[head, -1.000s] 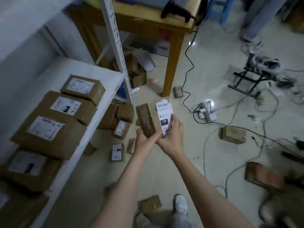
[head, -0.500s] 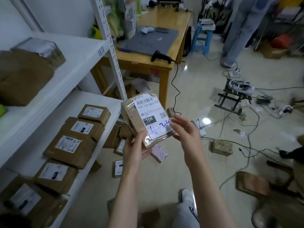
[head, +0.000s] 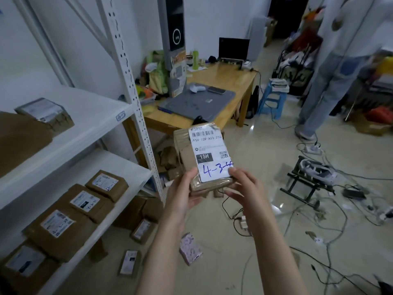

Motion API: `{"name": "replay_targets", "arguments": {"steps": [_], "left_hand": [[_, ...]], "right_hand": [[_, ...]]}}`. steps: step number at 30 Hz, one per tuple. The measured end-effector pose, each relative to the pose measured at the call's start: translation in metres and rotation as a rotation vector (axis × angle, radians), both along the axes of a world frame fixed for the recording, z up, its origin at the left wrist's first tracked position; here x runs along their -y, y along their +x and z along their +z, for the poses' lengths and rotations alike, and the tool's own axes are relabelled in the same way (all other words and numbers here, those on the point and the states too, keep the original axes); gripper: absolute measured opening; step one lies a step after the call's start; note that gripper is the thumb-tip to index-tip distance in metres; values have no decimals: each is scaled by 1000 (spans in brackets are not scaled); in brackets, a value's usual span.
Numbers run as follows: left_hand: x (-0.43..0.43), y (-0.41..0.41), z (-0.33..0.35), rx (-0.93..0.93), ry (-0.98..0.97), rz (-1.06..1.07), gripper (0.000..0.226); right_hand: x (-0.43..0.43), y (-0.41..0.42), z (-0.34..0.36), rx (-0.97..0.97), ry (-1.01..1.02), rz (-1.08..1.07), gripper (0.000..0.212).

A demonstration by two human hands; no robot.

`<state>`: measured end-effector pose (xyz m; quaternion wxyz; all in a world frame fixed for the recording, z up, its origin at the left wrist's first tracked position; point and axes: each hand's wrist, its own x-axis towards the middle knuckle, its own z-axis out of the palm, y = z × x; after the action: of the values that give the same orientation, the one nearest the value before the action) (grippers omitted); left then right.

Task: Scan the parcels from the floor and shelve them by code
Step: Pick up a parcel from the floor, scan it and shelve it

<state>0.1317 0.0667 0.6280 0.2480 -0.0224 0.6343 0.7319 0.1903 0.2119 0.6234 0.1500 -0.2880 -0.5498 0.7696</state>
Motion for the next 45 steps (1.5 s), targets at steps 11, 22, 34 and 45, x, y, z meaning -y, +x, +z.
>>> {"name": "replay_targets", "arguments": {"steps": [11,22,34,45], "left_hand": [[-105,-23,15,-16,-51,-58,59],[-118,-127,-7,65,52,-111,53],[-95,-241,-14,118,-9,-19,66],[-80,-320,-28,197,72,412,34]], "right_hand": [[-104,-9,9,10,-29,-57,11],[-129,-91,-8,55,34,98,23],[-132,-240,-27,156,45,280,28],[-144,-390,-66,260,117,494,46]]}}
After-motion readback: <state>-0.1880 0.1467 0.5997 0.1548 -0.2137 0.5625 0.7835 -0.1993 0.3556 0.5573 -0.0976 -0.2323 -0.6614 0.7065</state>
